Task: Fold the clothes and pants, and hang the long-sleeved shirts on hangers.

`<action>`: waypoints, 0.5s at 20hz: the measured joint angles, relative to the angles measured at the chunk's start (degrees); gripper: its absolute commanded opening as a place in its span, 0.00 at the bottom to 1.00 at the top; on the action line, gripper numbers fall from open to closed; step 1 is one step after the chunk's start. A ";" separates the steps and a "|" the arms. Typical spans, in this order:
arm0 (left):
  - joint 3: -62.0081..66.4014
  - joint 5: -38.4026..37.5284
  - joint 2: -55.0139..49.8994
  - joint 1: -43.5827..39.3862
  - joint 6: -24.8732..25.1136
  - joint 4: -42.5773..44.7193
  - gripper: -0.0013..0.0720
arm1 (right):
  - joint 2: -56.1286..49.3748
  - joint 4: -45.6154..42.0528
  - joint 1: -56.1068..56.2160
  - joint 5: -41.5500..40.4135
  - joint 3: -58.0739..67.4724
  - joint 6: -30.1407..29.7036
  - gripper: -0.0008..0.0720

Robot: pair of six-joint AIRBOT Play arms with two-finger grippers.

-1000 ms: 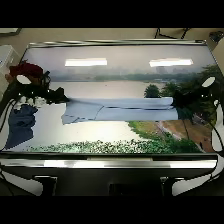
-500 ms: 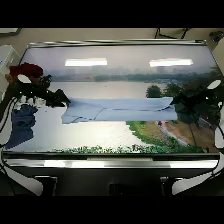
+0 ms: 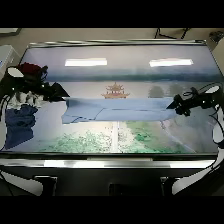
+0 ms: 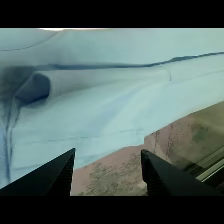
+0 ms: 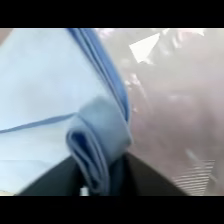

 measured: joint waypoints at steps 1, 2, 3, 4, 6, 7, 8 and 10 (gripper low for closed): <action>0.00 -0.02 0.17 -0.42 0.07 -0.48 0.61 | -0.24 0.72 0.20 -0.02 0.02 -0.63 0.07; -0.02 -0.02 0.35 -1.01 0.07 -1.01 0.41 | -0.22 1.81 0.37 -0.07 0.00 -1.97 0.07; 0.00 0.02 0.52 -1.77 0.09 -1.60 0.18 | 0.13 3.65 0.48 -0.04 -0.02 -3.30 0.07; 0.00 0.28 0.52 -2.95 0.11 -1.86 0.08 | 1.07 5.66 0.66 0.50 0.00 -4.48 0.07; -0.02 2.89 0.63 -6.54 0.22 -2.64 0.05 | 4.26 8.44 1.46 1.03 0.02 -6.01 0.07; -0.13 5.33 0.57 -8.92 0.22 -2.91 0.05 | 6.23 9.20 2.21 1.29 0.02 -6.51 0.07; -0.39 8.48 0.35 -11.78 0.22 -3.08 0.05 | 8.68 10.19 3.28 1.75 0.04 -6.73 0.07; -0.83 14.23 -0.68 -17.55 -0.15 -3.54 0.05 | 13.77 10.73 5.75 2.54 0.02 -6.69 0.07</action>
